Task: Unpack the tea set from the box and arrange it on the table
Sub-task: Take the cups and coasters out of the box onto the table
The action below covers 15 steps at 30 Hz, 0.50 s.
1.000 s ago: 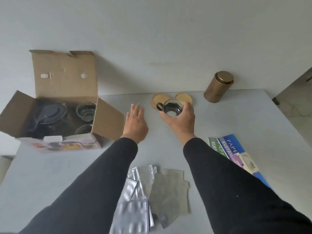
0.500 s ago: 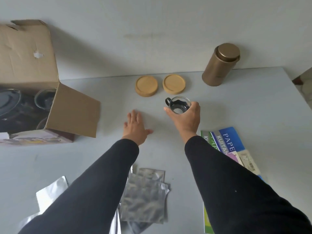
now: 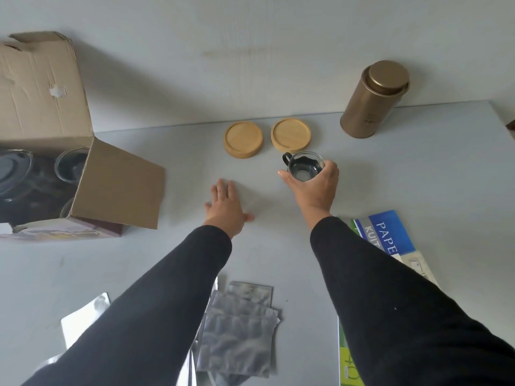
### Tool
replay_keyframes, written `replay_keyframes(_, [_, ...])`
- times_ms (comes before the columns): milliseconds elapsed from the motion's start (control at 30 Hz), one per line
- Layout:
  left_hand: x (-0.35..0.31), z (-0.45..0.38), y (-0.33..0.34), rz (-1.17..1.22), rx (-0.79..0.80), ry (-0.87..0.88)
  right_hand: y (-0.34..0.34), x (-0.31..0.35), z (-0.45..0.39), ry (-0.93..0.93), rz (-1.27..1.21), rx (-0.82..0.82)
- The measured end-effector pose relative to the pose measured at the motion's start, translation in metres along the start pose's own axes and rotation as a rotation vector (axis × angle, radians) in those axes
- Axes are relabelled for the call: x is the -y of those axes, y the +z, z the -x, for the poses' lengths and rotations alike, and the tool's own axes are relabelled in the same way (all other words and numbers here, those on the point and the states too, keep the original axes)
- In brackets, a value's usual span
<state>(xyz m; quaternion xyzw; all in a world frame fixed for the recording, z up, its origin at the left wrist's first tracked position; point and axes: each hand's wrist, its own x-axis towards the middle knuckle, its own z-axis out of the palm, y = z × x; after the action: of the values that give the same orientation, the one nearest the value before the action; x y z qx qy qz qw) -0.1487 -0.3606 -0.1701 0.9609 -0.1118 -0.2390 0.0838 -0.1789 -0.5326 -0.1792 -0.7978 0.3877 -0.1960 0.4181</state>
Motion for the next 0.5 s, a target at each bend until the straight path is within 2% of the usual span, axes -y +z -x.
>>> replay_keyframes(133, [0.001,0.003,-0.004,0.023,0.019,0.006,-0.009,0.007,0.005,-0.061,0.103,-0.003])
replay_keyframes(233, [0.005,0.010,-0.018,0.065,-0.003,0.023,-0.021,0.025,0.008,-0.203,0.203,-0.079])
replay_keyframes(333, [0.015,0.021,-0.044,0.059,-0.107,0.086,-0.023,0.056,0.013,-0.367,0.230,-0.078])
replay_keyframes(500, [0.056,0.034,-0.109,0.030,-0.337,0.127,0.007,0.127,0.046,-0.559,0.200,0.056])
